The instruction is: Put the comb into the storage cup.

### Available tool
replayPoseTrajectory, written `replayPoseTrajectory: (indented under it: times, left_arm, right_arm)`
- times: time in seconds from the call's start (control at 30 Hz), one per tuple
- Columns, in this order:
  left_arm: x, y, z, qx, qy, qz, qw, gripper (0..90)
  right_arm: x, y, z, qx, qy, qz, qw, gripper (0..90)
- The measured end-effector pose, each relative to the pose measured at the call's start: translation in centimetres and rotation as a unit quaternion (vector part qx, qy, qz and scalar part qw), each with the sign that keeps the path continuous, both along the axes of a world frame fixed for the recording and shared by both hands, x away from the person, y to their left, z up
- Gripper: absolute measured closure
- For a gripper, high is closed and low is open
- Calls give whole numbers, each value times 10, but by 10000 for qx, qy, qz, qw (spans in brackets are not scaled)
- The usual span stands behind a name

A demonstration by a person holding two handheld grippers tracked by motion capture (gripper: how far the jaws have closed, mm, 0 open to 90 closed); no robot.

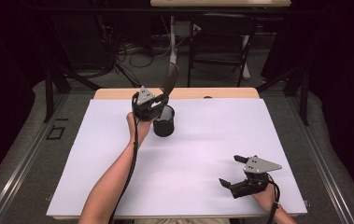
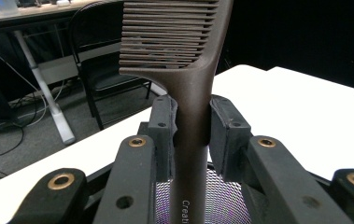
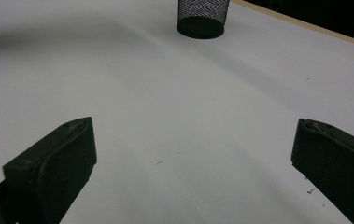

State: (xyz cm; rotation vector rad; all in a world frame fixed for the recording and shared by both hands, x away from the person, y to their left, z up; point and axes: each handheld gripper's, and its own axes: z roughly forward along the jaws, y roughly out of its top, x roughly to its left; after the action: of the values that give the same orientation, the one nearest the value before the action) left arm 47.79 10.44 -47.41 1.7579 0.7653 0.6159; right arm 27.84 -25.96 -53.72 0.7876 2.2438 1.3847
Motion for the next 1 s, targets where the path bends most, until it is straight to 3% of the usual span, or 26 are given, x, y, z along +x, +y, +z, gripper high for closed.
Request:
replayPoseTrajectory:
  times: [1.0]
  left_arm:
    - [3,1,-7,185,175,-72,9997,723]
  right_arm:
    - [0,1,0,-17,17,11,10000,0]
